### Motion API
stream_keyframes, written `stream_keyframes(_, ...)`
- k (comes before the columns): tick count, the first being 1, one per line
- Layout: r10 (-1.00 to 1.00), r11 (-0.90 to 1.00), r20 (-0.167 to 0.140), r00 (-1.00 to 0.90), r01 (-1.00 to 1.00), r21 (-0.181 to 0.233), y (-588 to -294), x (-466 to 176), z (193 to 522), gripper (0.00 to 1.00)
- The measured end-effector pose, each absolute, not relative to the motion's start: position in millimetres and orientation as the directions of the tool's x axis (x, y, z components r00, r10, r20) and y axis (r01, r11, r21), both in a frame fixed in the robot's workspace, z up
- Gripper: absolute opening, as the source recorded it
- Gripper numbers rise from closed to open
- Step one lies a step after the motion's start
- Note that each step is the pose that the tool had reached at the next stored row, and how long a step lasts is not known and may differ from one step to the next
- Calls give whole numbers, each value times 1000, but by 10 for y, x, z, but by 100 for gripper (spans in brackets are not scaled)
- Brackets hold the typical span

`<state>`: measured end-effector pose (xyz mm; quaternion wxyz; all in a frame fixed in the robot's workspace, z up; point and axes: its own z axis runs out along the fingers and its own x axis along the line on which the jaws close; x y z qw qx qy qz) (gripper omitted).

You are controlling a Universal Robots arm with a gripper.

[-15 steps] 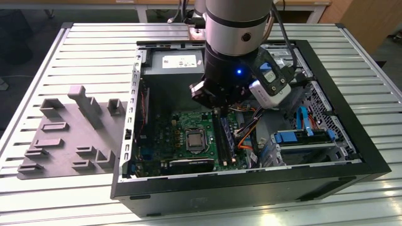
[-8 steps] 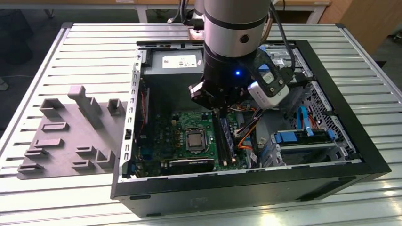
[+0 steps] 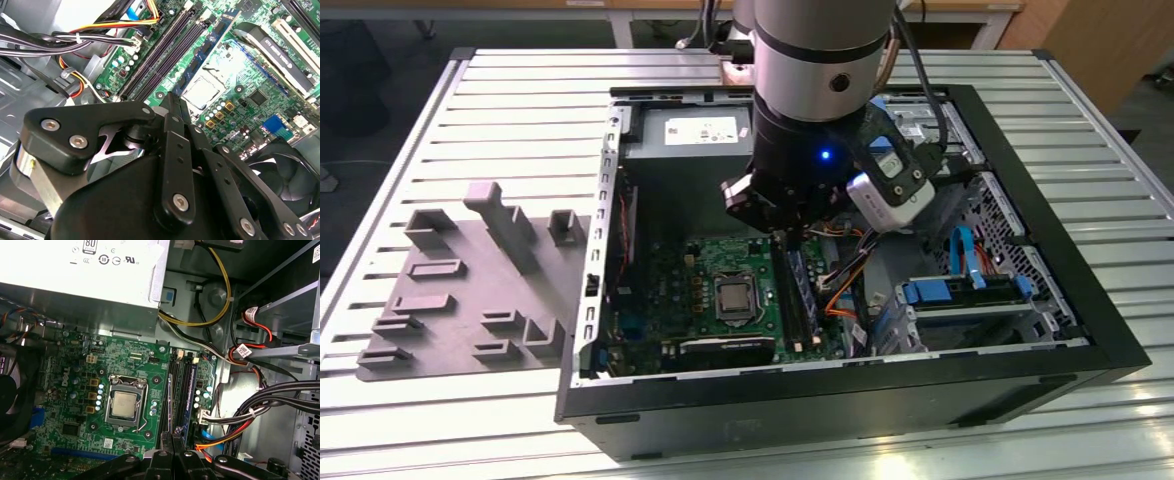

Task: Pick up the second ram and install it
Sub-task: 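Insert the second ram into the second slot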

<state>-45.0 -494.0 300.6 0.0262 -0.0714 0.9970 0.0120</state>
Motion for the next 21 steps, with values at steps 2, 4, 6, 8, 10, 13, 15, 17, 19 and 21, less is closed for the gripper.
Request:
stream_keyframes(2, -139, 990, -54, -989, -140, 20, -4940, -449, 3005, 11)
stream_keyframes(4, -127, 992, -54, -990, -128, 20, -4940, -449, 3004, 11)
stream_keyframes(6, -111, 993, -54, -992, -113, 20, -4940, -448, 3003, 11)
stream_keyframes(8, -101, 995, -54, -993, -102, 20, -4940, -448, 3002, 11)
stream_keyframes(10, -101, 995, -54, -993, -102, 20, -4940, -448, 3002, 11)
stream_keyframes(13, -101, 995, -54, -993, -102, 20, -4940, -448, 3002, 11)
stream_keyframes(15, -96, 995, -54, -994, -97, 20, -4940, -447, 3001, 11)
stream_keyframes(17, -89, 996, -54, -995, -90, 20, -4940, -447, 3001, 11)
stream_keyframes(19, -89, 996, -54, -995, -90, 20, -4940, -446, 3001, 11)
stream_keyframes(21, -89, 996, -54, -995, -90, 20, -4940, -446, 3001, 11)
